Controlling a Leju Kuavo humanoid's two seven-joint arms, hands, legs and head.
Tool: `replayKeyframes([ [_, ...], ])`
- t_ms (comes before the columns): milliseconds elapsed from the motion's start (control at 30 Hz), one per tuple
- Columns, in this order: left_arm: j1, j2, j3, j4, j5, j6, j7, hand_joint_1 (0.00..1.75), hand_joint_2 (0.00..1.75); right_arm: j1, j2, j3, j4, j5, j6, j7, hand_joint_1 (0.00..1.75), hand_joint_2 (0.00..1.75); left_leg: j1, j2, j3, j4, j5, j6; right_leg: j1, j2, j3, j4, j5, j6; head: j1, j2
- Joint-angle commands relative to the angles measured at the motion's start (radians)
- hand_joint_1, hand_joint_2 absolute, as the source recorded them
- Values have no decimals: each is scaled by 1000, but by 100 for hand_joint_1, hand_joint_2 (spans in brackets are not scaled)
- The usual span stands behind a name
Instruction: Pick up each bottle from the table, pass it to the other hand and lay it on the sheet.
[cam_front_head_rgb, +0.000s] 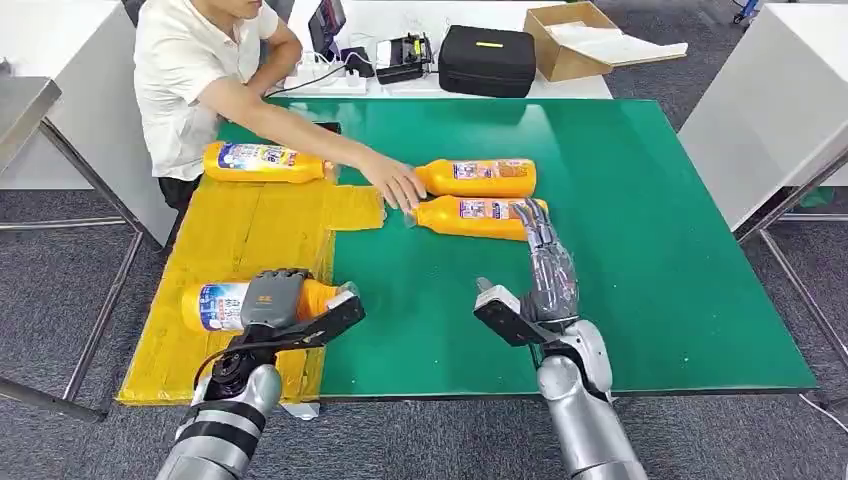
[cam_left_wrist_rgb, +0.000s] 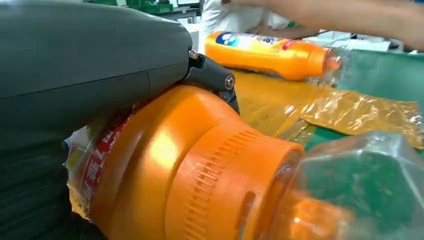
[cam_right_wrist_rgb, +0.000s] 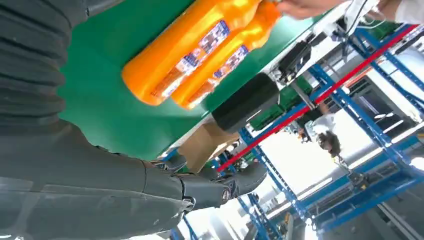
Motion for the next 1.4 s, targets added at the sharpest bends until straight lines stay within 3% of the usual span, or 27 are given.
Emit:
replayKeyframes([
  [33, -111, 12, 47, 204, -31, 17, 2, 175, 175, -51, 19, 33, 144, -22, 20, -15, 0, 175, 0, 2, 3, 0, -1, 0, 1, 1, 3, -1, 0, -3, 0, 0],
  [167, -120, 1, 44, 215, -38, -9, 10, 175, 175, -58, 19, 51, 152, -24, 28, -12, 0, 175, 1, 3, 5, 0, -2, 0, 2, 2, 5, 0, -1, -5, 0, 0],
  [200, -130, -2, 46, 242, -37, -39, 9, 159, 175, -66, 17, 60, 166, -24, 31, -13, 0, 175, 0, 2, 2, 0, -1, 0, 1, 1, 2, 0, 0, -2, 0, 0],
  [233, -137, -3, 47, 265, -37, -55, 9, 155, 175, -74, 19, 61, 178, -28, 31, -13, 0, 175, 0, 3, 5, 0, -2, 0, 1, 2, 4, 0, -1, -4, 0, 0],
  [267, -148, -1, 45, 299, -41, -73, 9, 138, 175, -82, 18, 63, 195, -31, 29, -17, 0, 175, 0, 2, 3, 0, -1, 0, 1, 1, 3, 0, 0, -3, 0, 0],
  [300, -150, 0, 42, 312, -42, -64, 10, 52, 175, -88, 18, 65, 207, -31, 25, -20, 0, 175, 1, 3, 5, 0, -1, 0, 1, 1, 4, 0, -1, -4, 0, 0],
  [333, -152, -3, 46, 324, -39, -58, 9, 3, 175, -90, 19, 65, 214, -34, 24, -21, 0, 175, 0, 2, 3, -1, 0, 0, 1, 1, 3, -1, 0, -2, 0, 0],
  [800, -210, 13, 59, 464, 1, -173, -23, 0, 175, -130, 21, 69, 299, -60, 6, -56, 0, 175, 0, 3, 6, -1, 0, 0, 1, 2, 6, -1, 0, -5, 0, 0],
  [967, -193, 3, 54, 425, 16, -56, -71, 0, 175, -125, 18, 79, 293, -54, -3, -55, 0, 175, 0, 3, 9, -1, -1, 0, 1, 2, 9, -1, 0, -4, 0, 0],
  [1233, -198, 0, 53, 423, 16, -61, -70, 0, 175, -124, 17, 79, 291, -54, -3, -55, 0, 175, 0, 3, 8, 0, -1, 0, 1, 1, 8, -1, 0, -4, 0, 0],
  [1300, -172, -9, 72, 361, 48, 12, -96, 0, 175, -111, 18, 76, 266, -63, 4, -53, 0, 175, 0, 3, 9, -1, -1, 0, 2, 1, 9, -1, 0, -6, 0, 0],
  [1400, -158, -12, 59, 304, 46, -5, -94, 0, 175, -95, 15, 83, 236, -58, 8, -47, 0, 175, 0, 3, 8, 0, -1, 0, 1, 1, 9, 0, -1, -5, 0, 0],
])
